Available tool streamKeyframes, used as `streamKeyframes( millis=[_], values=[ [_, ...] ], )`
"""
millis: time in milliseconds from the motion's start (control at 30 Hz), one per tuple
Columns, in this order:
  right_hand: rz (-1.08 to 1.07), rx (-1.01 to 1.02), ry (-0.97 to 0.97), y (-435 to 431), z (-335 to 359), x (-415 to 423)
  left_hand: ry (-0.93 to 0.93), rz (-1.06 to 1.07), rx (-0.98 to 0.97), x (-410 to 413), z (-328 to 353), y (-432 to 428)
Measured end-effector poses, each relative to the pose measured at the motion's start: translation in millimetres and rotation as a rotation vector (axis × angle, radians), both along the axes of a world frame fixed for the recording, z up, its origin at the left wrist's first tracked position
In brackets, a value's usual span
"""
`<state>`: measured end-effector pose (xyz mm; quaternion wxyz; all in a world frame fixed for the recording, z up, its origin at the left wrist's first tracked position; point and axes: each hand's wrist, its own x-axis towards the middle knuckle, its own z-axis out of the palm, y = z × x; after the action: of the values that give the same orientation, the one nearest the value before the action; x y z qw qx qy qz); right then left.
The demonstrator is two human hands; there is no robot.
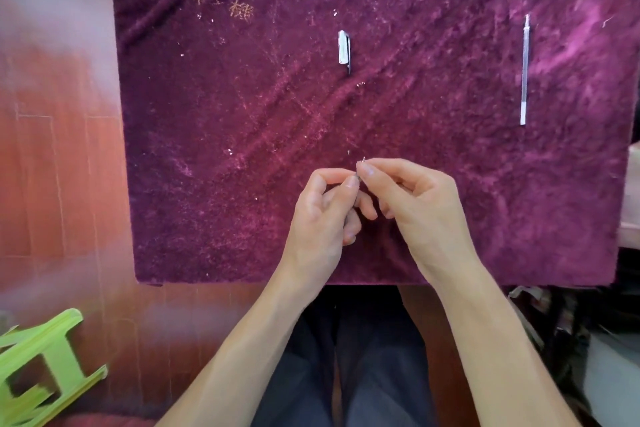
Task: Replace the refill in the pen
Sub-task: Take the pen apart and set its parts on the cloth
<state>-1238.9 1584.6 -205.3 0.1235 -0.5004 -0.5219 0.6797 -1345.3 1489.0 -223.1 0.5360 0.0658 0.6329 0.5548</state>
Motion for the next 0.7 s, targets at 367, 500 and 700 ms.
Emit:
streamKeyframes(
  millis=[367,500,700],
  values=[
    [-0.099,-0.012,-0.031,7,-5,5,0.157,-0.080,-0.070,7,6,-1],
    [-0.106,-0.023,-0.028,10,-7,2,0.213,-0.093,-0.063,4,6,1],
    [-0.070,-0.025,0.014,11,-11,-2,0.235,-0.105,-0.045,-1,8,2]
  ],
)
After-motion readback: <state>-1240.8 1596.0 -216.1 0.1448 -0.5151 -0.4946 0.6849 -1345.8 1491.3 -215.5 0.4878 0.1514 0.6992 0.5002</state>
